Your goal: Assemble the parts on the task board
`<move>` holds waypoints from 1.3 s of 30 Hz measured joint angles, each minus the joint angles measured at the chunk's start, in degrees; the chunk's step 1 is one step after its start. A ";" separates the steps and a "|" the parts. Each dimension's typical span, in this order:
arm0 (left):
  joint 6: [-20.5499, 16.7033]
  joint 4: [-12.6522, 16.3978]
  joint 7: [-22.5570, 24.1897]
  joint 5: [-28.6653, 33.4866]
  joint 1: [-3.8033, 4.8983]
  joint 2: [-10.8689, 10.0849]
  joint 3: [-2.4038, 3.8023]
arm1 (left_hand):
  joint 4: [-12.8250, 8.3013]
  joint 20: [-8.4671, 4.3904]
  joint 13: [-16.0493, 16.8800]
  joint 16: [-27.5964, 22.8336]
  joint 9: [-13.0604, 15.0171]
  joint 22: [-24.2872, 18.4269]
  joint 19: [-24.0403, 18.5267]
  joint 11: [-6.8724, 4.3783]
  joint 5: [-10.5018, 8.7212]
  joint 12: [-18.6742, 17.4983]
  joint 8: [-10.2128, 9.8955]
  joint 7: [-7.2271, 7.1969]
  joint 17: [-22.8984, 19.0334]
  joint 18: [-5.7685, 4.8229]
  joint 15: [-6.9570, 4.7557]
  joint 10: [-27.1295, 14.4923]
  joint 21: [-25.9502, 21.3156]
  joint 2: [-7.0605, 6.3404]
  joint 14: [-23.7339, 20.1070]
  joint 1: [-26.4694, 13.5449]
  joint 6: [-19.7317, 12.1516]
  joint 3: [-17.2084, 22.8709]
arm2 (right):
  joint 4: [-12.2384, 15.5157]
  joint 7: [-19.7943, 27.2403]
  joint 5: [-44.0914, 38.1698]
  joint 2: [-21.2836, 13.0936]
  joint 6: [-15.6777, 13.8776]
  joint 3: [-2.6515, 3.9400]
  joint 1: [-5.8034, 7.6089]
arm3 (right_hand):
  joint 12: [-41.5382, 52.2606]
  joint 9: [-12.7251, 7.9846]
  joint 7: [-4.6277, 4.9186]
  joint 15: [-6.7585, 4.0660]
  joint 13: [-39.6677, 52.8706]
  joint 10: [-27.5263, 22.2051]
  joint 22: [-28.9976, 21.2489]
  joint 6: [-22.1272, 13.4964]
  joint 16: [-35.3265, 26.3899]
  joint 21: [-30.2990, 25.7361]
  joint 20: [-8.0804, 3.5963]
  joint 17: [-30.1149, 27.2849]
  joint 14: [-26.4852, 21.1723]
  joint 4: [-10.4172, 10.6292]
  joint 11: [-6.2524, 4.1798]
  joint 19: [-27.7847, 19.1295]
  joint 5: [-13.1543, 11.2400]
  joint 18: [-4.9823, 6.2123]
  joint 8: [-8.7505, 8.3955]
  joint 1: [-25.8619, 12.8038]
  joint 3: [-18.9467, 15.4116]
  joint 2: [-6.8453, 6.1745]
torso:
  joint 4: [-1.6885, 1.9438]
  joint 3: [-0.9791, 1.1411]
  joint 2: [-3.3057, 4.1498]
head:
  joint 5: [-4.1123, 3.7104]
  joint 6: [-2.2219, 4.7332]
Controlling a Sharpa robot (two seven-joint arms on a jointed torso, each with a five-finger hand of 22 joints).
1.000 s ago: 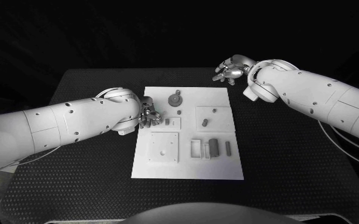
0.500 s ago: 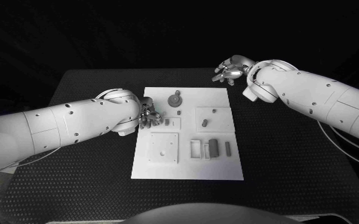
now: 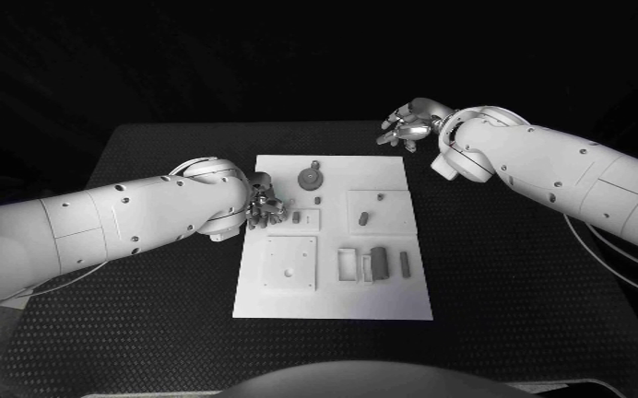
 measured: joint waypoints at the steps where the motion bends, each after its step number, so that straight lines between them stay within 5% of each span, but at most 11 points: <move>1: 0.04 -0.02 0.01 0.00 0.01 0.00 0.01 | 0.15 0.00 0.00 0.00 0.01 0.00 0.00 0.00 -0.01 0.16 0.00 0.00 0.00 0.00 0.00 0.00 0.00 -0.05 0.00 0.05 0.00 0.16 | 0.00 0.00 0.00 0.00 0.00 0.00 0.00 | 0.00 0.00 0.00 0.00 0.00 0.00 0.00 0.00 0.00 0.00 0.00 0.00 0.00 0.00 0.00 0.00 0.00 0.00 0.00 0.00 0.00 0.00 | 0.02 -0.01 0.00 | -0.01 -0.02; 39: 3.50 -1.44 0.15 -0.64 0.36 0.87 0.25 | 0.19 -0.20 0.01 0.48 0.13 0.12 0.21 -0.02 -0.68 0.62 0.02 0.00 0.06 0.00 0.01 0.25 0.00 0.09 0.00 0.20 0.40 0.32 | -0.06 -0.01 -0.04 0.13 0.07 0.00 -0.01 | 0.00 -0.05 -0.09 0.00 -0.04 0.02 -0.02 0.08 0.00 0.00 0.19 -0.01 0.00 0.00 -0.02 -0.01 0.00 0.00 0.00 0.00 0.00 0.00 | -0.03 0.04 0.02 | -0.14 -0.15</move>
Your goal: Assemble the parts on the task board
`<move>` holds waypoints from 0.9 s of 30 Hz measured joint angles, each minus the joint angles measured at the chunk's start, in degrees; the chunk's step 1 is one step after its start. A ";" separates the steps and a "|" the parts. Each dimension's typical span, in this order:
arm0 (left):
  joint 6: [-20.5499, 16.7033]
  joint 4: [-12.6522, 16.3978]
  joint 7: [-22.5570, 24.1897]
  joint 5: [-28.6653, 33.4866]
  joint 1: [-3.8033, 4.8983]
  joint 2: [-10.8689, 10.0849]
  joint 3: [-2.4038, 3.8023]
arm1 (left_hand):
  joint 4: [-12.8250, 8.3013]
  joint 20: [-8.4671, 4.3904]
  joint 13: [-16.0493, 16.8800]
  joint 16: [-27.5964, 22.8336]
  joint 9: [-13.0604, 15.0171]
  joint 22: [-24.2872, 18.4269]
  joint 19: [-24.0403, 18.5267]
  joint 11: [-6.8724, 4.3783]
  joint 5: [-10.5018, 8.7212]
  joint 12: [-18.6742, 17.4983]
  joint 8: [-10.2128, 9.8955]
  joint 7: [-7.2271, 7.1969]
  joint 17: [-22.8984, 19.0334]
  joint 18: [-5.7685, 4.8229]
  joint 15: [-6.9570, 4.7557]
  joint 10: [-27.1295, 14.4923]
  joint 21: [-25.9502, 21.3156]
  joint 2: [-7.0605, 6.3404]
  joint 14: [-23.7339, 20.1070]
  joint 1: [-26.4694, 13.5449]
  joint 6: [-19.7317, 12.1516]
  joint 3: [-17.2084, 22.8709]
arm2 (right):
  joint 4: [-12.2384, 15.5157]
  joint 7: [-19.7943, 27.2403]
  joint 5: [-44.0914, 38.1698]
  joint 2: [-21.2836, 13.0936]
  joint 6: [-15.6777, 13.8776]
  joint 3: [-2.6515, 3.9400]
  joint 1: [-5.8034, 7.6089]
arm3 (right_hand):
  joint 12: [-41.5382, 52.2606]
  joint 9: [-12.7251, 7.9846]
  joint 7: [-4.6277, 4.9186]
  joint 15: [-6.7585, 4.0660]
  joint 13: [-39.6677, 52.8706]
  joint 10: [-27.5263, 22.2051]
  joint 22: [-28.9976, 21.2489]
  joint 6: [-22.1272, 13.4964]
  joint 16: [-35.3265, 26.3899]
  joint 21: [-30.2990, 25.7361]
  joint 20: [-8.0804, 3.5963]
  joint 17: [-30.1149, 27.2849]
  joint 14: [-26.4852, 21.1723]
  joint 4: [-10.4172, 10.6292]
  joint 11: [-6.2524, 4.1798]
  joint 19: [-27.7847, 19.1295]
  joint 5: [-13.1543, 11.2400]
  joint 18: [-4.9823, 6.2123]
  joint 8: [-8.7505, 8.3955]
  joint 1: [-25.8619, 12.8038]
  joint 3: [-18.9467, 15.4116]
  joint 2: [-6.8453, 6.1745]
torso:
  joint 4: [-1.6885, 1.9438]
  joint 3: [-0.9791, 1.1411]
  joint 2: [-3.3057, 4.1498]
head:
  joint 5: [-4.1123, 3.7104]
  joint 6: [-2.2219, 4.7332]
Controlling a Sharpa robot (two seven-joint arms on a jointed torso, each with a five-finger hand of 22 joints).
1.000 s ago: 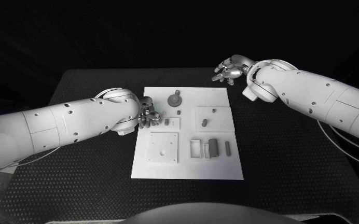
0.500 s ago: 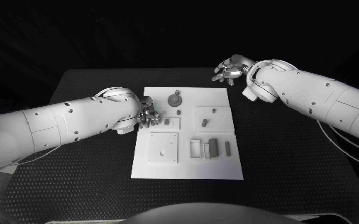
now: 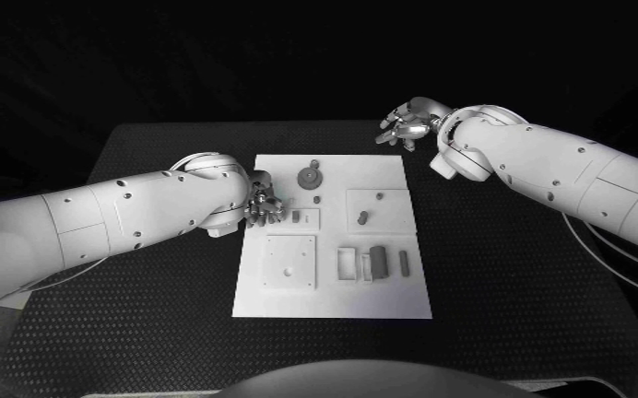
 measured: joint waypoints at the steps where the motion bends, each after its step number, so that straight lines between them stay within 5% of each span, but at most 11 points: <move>1: 0.05 -0.02 -0.02 -0.04 0.01 0.06 0.00 | 0.00 0.00 0.00 0.00 0.00 0.00 0.00 0.04 -0.07 0.00 0.00 0.00 0.00 0.00 0.00 0.04 0.00 0.00 0.00 0.00 0.00 0.00 | 0.01 0.00 0.00 0.00 0.00 0.00 0.00 | 0.00 0.00 0.00 0.00 0.00 0.00 0.00 0.00 0.00 0.00 0.00 -0.04 0.00 0.00 0.00 0.00 0.00 0.00 0.00 0.00 0.00 0.00 | 0.00 0.00 0.00 | 0.00 -0.02; 27: 0.47 -0.15 -0.20 -0.85 0.04 0.51 0.05 | 1.21 0.02 0.00 0.22 -0.93 0.23 -0.01 0.11 -0.42 0.24 -0.88 0.42 -0.01 0.00 0.00 -0.33 0.00 -0.79 0.00 0.11 -0.41 1.22 | 0.19 0.00 -0.01 -0.15 0.01 0.00 0.00 | 0.00 -0.01 -0.01 0.00 -0.05 0.10 -0.01 0.01 0.00 0.00 0.02 -0.03 0.00 0.00 -0.10 -0.01 0.00 0.00 0.00 0.00 0.00 0.00 | 0.06 -0.06 -0.01 | -0.24 -0.12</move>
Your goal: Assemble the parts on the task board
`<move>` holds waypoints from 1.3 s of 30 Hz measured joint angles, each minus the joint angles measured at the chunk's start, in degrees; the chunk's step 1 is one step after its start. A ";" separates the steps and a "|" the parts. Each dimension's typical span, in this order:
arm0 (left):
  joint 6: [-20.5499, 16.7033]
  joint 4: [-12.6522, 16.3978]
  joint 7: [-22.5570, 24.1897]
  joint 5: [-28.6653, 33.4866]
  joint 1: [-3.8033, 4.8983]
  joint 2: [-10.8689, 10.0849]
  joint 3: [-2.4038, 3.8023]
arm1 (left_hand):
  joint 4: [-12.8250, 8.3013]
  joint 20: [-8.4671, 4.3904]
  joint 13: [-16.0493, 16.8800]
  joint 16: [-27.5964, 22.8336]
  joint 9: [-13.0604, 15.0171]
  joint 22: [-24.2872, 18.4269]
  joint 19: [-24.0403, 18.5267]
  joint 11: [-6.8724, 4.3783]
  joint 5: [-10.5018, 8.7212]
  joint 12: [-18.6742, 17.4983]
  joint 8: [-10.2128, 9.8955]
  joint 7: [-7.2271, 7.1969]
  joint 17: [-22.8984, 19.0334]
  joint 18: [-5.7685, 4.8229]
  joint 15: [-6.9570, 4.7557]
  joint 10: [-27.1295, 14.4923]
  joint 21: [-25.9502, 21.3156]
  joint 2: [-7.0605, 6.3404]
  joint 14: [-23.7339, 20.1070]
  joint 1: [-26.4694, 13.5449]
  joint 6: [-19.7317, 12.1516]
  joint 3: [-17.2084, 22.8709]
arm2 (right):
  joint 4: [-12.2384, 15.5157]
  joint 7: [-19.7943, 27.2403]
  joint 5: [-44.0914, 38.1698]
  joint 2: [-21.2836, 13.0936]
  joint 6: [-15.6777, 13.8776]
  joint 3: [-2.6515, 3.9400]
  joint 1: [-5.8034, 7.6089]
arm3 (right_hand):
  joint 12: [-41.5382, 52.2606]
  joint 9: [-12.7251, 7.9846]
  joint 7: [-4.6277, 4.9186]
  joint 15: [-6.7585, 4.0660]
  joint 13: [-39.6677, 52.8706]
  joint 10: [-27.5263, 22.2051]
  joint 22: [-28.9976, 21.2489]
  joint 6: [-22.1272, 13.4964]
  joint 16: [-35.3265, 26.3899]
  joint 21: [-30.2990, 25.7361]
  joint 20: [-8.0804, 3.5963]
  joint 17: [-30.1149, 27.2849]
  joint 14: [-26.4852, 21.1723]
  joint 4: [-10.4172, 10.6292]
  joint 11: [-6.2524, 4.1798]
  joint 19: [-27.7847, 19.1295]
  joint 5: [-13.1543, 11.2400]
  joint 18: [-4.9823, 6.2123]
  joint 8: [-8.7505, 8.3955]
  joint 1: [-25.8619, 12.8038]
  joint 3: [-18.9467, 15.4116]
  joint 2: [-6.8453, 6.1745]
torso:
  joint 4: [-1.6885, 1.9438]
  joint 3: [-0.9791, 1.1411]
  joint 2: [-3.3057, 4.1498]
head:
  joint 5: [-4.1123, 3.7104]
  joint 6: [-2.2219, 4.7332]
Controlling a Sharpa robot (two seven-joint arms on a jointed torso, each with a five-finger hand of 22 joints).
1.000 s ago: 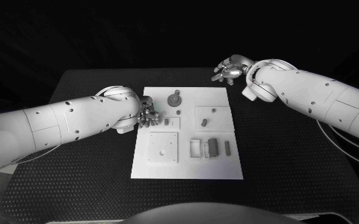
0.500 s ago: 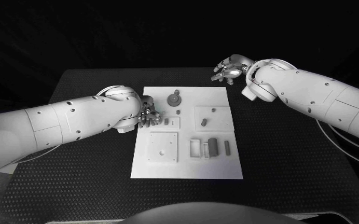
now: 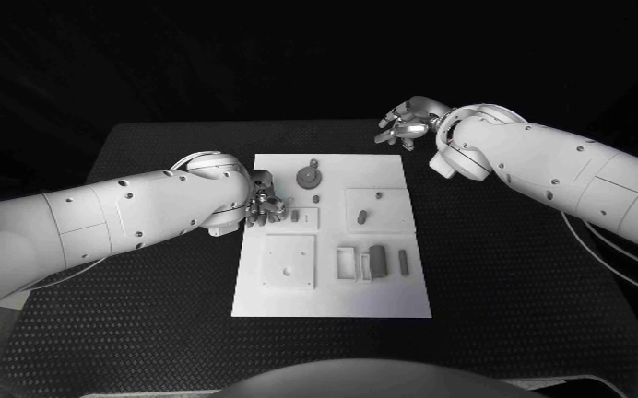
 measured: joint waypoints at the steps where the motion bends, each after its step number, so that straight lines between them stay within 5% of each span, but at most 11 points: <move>1: 0.08 0.00 0.01 -0.03 0.01 -0.01 0.01 | 0.00 0.00 0.00 0.00 0.00 0.00 0.00 0.00 0.00 0.00 0.00 0.00 0.00 0.00 0.00 0.00 0.00 0.00 0.00 0.00 0.00 0.00 | 0.00 0.00 0.00 -0.02 0.00 0.00 0.00 | 0.00 -0.03 0.00 0.00 0.00 0.00 0.00 0.00 0.00 0.00 0.00 0.00 0.00 0.00 0.00 0.00 0.00 0.00 0.00 0.00 0.00 0.00 | 0.00 -0.01 0.00 | 0.00 0.00; 28: 1.85 -0.61 0.01 -0.15 0.17 0.15 0.13 | -0.59 0.10 0.00 0.23 -0.26 0.31 -0.10 -0.20 0.27 0.26 0.50 -0.47 -0.01 0.00 0.00 -0.24 0.00 0.04 -0.01 0.04 0.47 -0.58 | 0.05 0.00 -0.01 0.01 0.00 0.00 0.00 | 0.00 -0.03 -0.01 0.00 -0.04 -0.13 0.00 0.01 0.00 -0.01 -0.10 -0.04 0.00 0.00 0.13 0.13 0.00 0.00 0.00 0.00 0.00 0.00 | 0.00 -0.01 -0.01 | 0.04 -0.12; 32: 1.92 -0.69 -0.05 -0.13 0.18 0.21 0.13 | -0.01 0.10 -0.07 0.22 -0.57 0.31 -0.10 -0.19 -1.00 0.26 0.56 -0.47 -0.09 0.00 0.00 -0.24 0.00 -0.02 -0.01 -0.03 0.47 -1.16 | 0.05 0.00 -0.01 0.00 0.00 0.00 0.00 | 0.00 -0.02 -0.01 0.00 -0.04 -0.12 0.00 0.01 0.00 -0.01 -0.10 -0.04 0.00 0.00 0.13 0.12 0.00 0.00 0.00 0.00 0.00 0.00 | -0.03 0.03 -0.01 | 0.04 -0.13; 39: 1.87 -0.90 -0.20 -0.12 0.12 0.24 0.06 | 2.56 0.09 -0.22 0.23 -0.86 0.21 -0.10 -0.27 -1.88 0.26 0.38 -0.17 -0.25 0.01 -0.24 -0.69 0.00 -2.17 -0.25 -3.61 0.37 -2.91 | 0.05 0.00 -0.01 -0.02 0.00 0.00 0.00 | 0.00 -0.02 -0.01 0.00 -0.03 -0.12 0.00 0.01 0.00 -0.01 -0.09 -0.04 0.00 0.00 0.12 0.12 0.00 0.00 0.00 0.00 0.00 0.00 | -0.03 0.04 -0.01 | 0.00 -0.14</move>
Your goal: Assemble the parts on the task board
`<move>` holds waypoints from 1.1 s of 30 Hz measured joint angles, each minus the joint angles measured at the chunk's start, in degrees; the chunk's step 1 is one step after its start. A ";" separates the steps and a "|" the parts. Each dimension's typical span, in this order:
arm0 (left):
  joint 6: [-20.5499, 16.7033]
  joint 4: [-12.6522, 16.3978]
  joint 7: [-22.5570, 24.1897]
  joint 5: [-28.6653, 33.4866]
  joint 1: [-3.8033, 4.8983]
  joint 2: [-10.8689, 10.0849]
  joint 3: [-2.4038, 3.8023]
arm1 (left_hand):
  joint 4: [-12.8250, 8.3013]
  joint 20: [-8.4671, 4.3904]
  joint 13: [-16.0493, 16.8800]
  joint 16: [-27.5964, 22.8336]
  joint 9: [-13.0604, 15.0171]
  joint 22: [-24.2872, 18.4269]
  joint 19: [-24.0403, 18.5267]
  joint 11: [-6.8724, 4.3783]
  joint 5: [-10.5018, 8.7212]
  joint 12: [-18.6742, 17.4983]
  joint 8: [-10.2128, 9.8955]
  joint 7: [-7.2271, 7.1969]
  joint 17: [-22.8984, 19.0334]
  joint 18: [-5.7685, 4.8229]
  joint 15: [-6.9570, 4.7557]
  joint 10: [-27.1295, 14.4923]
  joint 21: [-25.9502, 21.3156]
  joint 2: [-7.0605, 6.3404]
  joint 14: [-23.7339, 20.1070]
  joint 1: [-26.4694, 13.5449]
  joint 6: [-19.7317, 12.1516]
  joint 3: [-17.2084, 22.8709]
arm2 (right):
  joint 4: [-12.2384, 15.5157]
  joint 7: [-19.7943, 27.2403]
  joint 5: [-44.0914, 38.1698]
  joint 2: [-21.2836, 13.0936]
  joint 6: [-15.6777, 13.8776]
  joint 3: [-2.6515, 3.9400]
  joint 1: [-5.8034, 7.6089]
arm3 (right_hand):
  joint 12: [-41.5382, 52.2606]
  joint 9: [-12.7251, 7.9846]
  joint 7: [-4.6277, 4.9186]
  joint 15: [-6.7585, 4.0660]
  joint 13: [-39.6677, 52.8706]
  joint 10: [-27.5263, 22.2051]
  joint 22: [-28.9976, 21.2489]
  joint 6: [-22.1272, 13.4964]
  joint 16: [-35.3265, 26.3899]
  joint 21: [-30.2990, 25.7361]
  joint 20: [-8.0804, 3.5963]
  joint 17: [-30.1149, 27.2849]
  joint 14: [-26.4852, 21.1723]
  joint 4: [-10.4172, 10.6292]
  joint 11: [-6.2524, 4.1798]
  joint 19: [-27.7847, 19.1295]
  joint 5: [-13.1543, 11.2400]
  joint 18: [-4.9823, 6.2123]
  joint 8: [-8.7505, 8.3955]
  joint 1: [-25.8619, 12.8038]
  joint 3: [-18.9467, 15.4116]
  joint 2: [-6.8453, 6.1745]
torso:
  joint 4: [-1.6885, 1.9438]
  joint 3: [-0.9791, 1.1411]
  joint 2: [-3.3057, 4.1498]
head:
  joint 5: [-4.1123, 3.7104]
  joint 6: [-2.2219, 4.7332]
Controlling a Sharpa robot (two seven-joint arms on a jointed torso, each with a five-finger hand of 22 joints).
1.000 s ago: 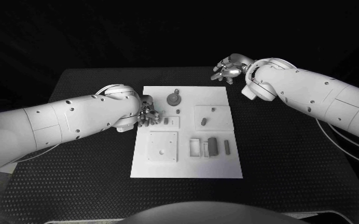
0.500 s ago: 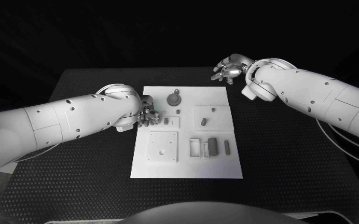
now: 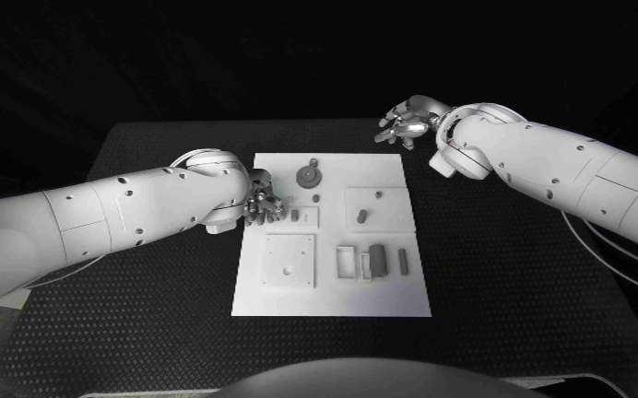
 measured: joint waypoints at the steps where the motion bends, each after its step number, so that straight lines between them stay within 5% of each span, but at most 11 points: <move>1: 0.00 0.00 -0.02 0.00 0.00 0.00 0.00 | 0.44 0.00 0.00 0.00 -0.12 -0.06 0.00 -0.01 -1.49 0.00 0.01 0.06 0.00 0.00 0.00 -0.01 0.00 -0.44 0.00 -0.44 -0.05 -0.13 | 0.00 0.00 0.00 -0.01 0.00 0.00 0.00 | 0.00 0.00 0.00 0.00 0.00 0.00 0.00 0.00 0.00 0.00 0.00 0.00 0.00 0.00 0.00 0.00 0.00 0.00 0.00 0.00 0.00 0.00 | 0.00 0.00 -0.01 | -0.01 0.00; 11: -0.13 0.00 -0.06 0.05 0.00 0.00 0.00 | 2.18 -0.23 -0.06 0.00 -0.37 -0.22 -0.23 -0.06 -2.99 0.22 -0.18 0.18 -0.07 0.00 0.00 -0.06 0.00 -2.12 0.00 -2.12 -0.15 -0.30 | 0.03 0.00 0.00 -0.04 0.00 0.00 0.00 | 0.00 -0.05 0.00 0.00 0.01 0.01 0.00 0.00 0.00 0.00 -0.06 0.00 0.00 0.00 -0.01 -0.24 0.00 0.00 0.00 0.00 0.00 0.00 | 0.01 -0.01 0.00 | -0.05 -0.06; 15: -0.35 0.00 0.04 0.07 -0.03 -0.02 -0.02 | 3.98 -0.23 -0.06 0.34 -0.42 -0.32 -0.23 -0.06 -5.85 0.56 -0.18 0.12 -0.07 0.00 -0.19 -0.06 0.00 -3.12 -0.19 -3.12 -0.21 -0.07 | 0.02 0.00 0.00 -0.04 0.00 0.00 0.00 | 0.00 -0.05 0.00 0.00 0.01 0.01 0.00 0.00 0.00 0.00 -0.06 0.00 0.00 0.00 -0.01 -0.24 0.00 0.00 0.00 0.00 0.00 0.00 | 0.03 -0.05 0.00 | -0.08 -0.07; 33: -2.73 0.21 0.69 0.19 -0.26 -1.17 0.06 | 6.13 -0.23 -0.05 0.62 -0.60 -0.31 -0.23 -0.06 -6.76 0.83 -0.15 0.07 -0.06 0.00 -0.19 -0.06 0.00 -4.56 -0.19 -3.85 -0.17 0.02 | -0.09 -0.01 -0.01 0.07 0.01 0.00 0.00 | 0.23 -0.04 0.13 0.07 -0.04 0.03 -0.01 -0.14 0.00 0.00 -0.01 -0.04 -0.07 0.00 -0.03 -0.26 0.00 0.00 0.00 0.00 0.00 0.00 | 0.03 -0.05 0.00 | -0.05 0.10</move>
